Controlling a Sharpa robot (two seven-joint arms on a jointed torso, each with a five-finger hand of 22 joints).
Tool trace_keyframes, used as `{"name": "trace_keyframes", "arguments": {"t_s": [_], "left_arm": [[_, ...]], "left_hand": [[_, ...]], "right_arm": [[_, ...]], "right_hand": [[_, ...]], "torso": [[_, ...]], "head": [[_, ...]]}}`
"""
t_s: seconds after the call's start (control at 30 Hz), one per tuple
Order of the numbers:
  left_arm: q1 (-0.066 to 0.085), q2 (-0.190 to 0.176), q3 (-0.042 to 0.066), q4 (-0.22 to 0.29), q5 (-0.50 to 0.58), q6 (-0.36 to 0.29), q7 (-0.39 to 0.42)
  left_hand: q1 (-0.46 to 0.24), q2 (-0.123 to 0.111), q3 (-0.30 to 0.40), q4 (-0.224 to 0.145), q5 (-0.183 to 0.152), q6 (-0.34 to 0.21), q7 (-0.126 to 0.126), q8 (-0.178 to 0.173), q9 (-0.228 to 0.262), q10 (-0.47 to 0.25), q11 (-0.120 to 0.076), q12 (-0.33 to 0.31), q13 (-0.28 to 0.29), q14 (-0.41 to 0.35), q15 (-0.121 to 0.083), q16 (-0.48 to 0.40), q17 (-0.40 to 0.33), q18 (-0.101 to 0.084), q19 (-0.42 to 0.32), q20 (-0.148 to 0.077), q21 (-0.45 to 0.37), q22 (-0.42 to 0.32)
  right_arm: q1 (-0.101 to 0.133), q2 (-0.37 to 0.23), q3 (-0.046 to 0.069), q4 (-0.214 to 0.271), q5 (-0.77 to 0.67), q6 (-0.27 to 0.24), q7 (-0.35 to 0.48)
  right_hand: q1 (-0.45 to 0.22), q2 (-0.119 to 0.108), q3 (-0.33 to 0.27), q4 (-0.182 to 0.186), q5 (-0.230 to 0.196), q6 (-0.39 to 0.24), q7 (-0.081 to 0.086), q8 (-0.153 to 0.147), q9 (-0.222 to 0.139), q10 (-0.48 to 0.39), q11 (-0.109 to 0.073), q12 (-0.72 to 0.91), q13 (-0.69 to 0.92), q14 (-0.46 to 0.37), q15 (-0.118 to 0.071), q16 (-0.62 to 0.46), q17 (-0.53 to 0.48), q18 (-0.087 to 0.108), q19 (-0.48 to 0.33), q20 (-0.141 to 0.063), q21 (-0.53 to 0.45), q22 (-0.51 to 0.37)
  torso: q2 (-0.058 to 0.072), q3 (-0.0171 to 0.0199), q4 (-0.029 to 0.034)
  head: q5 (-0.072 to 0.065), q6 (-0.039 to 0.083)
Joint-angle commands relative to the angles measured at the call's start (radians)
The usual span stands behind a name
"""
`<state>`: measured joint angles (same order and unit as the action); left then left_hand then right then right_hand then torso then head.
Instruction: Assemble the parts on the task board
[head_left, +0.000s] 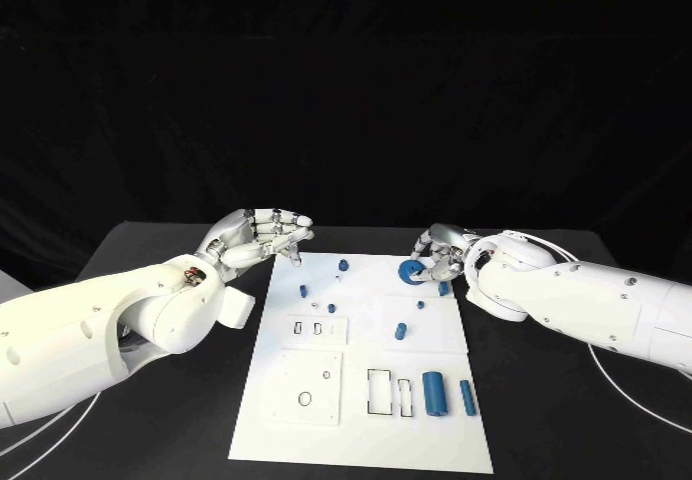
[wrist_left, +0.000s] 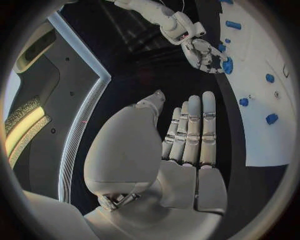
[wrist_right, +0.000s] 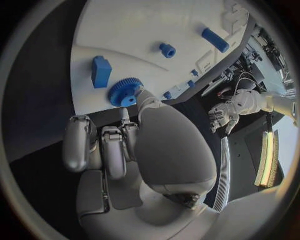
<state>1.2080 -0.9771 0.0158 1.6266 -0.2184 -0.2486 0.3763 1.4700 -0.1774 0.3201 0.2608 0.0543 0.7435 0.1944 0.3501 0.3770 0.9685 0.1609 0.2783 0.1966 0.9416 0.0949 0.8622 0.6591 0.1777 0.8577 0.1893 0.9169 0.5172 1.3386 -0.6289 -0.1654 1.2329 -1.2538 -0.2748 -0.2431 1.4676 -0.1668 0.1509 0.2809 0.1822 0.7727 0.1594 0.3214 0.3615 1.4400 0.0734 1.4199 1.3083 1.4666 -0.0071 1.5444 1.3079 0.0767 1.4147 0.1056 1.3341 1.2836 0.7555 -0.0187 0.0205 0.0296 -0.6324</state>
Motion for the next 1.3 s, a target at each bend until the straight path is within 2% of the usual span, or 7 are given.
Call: {"name": "trace_keyframes", "arguments": {"t_s": [0.03,0.77,0.87,0.9,0.93,1.17,1.3], "left_arm": [[0.001,0.001,0.001,0.003,0.001,0.019,0.003],[0.001,-0.005,0.001,0.004,0.001,0.021,0.001],[0.001,-0.005,0.001,0.004,0.001,0.022,0.002],[0.001,-0.005,0.001,0.004,0.001,0.022,0.002],[0.001,-0.004,0.001,0.004,0.001,0.022,0.002],[0.001,-0.003,0.001,0.001,0.002,0.022,0.002],[0.001,-0.003,0.001,0.0,0.002,0.022,0.003]], "left_hand": [[0.002,0.013,-0.002,0.0,-0.004,-0.009,0.038,0.0,0.002,-0.007,0.003,0.008,0.002,-0.007,0.001,-0.004,-0.002,0.005,-0.007,0.002,0.008,0.002],[0.002,0.014,-0.002,0.001,-0.004,-0.009,0.038,0.001,0.003,-0.008,0.003,0.009,0.002,-0.007,0.001,-0.005,-0.002,0.005,-0.008,0.002,0.009,0.002],[0.002,0.014,-0.002,0.001,-0.004,-0.009,0.038,0.001,0.003,-0.008,0.003,0.009,0.002,-0.007,0.001,-0.005,-0.002,0.005,-0.008,0.002,0.009,0.002],[0.002,0.014,-0.002,0.001,-0.004,-0.009,0.038,0.001,0.003,-0.008,0.003,0.009,0.002,-0.007,0.001,-0.005,-0.002,0.005,-0.008,0.002,0.009,0.002],[0.002,0.014,-0.002,0.001,-0.004,-0.009,0.038,0.001,0.003,-0.008,0.003,0.009,0.002,-0.007,0.001,-0.005,-0.002,0.005,-0.008,0.002,0.009,0.002],[0.002,0.015,-0.002,0.002,-0.004,-0.009,0.038,0.001,0.004,-0.007,0.003,0.01,0.002,-0.007,0.001,-0.005,-0.002,0.006,-0.008,0.002,0.009,0.002],[0.002,0.015,-0.002,0.002,-0.004,-0.009,0.038,0.001,0.004,-0.007,0.003,0.01,0.002,-0.007,0.001,-0.005,-0.002,0.006,-0.008,0.002,0.009,0.002]], "right_arm": [[-0.001,0.004,-0.001,-0.003,-0.032,0.012,0.002],[-0.012,0.017,-0.007,-0.023,-0.093,0.011,-0.001],[-0.013,0.016,-0.007,-0.019,-0.12,-0.013,-0.001],[-0.013,0.015,-0.007,-0.017,-0.128,-0.021,0.0],[-0.013,0.015,-0.007,-0.015,-0.137,-0.03,0.002],[-0.014,0.009,-0.007,0.011,-0.215,-0.111,0.019],[-0.014,0.009,-0.007,0.022,-0.243,-0.15,0.026]], "right_hand": [[0.007,0.007,0.005,-0.003,0.0,0.01,-0.001,0.005,-0.001,-0.001,-0.001,-0.002,0.061,0.092,0.005,0.004,0.202,-0.008,0.003,-0.002,0.001,0.0],[0.03,0.007,0.027,-0.014,0.0,0.03,-0.004,0.009,-0.005,-0.002,-0.004,-0.003,0.062,0.091,0.002,0.004,0.201,-0.008,0.001,-0.005,0.0,0.002],[0.052,0.014,0.058,-0.025,0.004,0.043,-0.003,0.005,-0.012,-0.003,-0.004,-0.005,0.062,0.09,0.001,0.004,0.2,-0.008,-0.001,-0.007,-0.001,0.004],[0.061,0.016,0.081,-0.029,-0.027,0.049,-0.002,0.002,-0.017,-0.002,-0.003,-0.005,0.063,0.09,0.001,0.004,0.201,-0.008,-0.001,-0.007,0.0,0.006],[0.062,0.013,0.097,-0.031,-0.039,0.054,-0.002,-0.001,-0.021,-0.001,-0.003,-0.004,0.064,0.09,0.001,0.004,0.201,-0.008,-0.001,-0.007,0.0,0.008],[0.071,-0.01,0.2,-0.062,-0.023,0.128,-0.011,0.001,-0.033,0.008,-0.01,0.002,0.075,0.091,-0.007,0.005,0.203,-0.01,0.002,-0.013,0.005,0.02],[0.051,-0.018,0.224,-0.065,-0.03,0.15,-0.018,0.0,-0.034,0.009,-0.016,0.001,0.075,0.091,-0.013,0.005,0.203,-0.01,0.002,-0.018,0.005,0.023]], "torso": [[0.0,-0.0003,0.0008],[-0.001,0.0,-0.0003],[-0.001,0.0,-0.0006],[-0.001,0.0,-0.0008],[-0.001,-0.0003,-0.0005],[-0.001,-0.0007,0.0019],[-0.001,-0.0018,0.0014]], "head": [[0.0,-0.001],[0.003,-0.007],[0.003,-0.007],[0.003,-0.007],[0.003,-0.006],[0.001,-0.001],[0.001,0.002]]}}
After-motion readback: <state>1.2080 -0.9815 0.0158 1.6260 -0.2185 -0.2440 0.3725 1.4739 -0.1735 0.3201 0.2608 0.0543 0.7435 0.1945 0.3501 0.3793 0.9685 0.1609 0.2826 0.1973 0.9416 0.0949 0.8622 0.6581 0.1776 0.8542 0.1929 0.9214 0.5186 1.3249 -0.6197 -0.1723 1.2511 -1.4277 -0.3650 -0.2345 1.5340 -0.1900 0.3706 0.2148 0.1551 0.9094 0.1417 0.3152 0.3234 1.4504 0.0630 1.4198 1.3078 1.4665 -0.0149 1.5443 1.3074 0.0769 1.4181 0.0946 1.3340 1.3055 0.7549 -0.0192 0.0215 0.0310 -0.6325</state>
